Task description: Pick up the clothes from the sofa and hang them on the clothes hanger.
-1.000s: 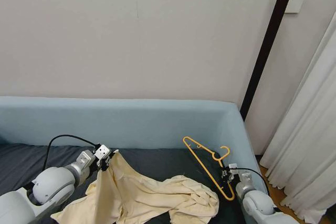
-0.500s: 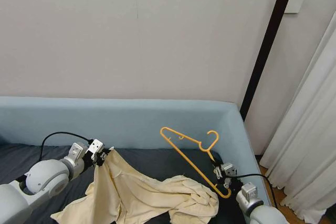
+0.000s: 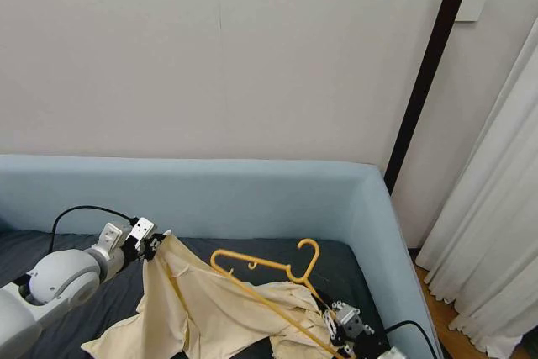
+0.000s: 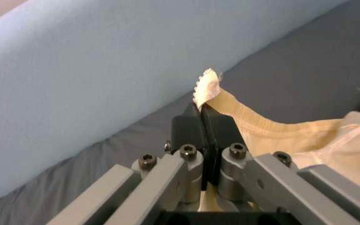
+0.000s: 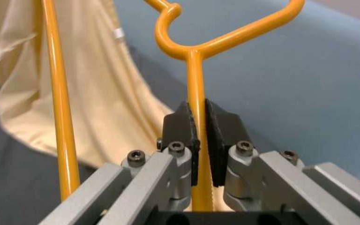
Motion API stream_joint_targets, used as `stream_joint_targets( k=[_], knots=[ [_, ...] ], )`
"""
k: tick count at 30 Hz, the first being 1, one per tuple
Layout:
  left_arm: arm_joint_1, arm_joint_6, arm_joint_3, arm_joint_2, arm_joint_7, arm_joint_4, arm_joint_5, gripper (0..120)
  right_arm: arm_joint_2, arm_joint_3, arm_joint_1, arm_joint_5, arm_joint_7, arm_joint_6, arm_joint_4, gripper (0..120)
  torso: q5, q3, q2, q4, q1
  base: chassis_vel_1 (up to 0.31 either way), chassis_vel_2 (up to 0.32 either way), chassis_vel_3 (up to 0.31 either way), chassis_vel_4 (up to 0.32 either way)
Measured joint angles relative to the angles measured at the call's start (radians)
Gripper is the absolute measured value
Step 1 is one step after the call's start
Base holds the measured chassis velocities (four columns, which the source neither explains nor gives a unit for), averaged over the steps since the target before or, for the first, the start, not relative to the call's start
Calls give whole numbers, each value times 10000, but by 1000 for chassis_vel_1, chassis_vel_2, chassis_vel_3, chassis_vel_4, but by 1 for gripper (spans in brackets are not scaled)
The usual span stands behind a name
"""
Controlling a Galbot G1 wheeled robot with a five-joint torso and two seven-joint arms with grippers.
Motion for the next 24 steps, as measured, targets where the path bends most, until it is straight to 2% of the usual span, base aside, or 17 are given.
stream_joint_targets(
  k=[3, 5, 13, 24],
  knots=[
    [97, -26, -6, 168, -18, -401, 75, 0, 26, -546, 306, -284, 128, -59, -116, 4, 1, 0, 1, 0, 0, 0, 0, 0, 0],
    [163, -241, 76, 297, 56, -691, 477, 0, 65, -1297, 1134, -245, 342, -337, -314, 4, 0, 1, 1, 3, 0, 0, 0, 0, 0],
    [169, -317, 275, 42, -13, -552, 1162, 0, 382, -1919, 1714, -123, 381, -461, -764, 4, 0, 1, 0, 0, 0, 0, 0, 0, 0],
    [249, -175, 381, -62, 0, -963, 1243, 0, 1015, -2268, 2423, 243, 645, -776, -1408, 4, -1, 1, 0, 1, 1, 0, 0, 0, 0]
  ],
)
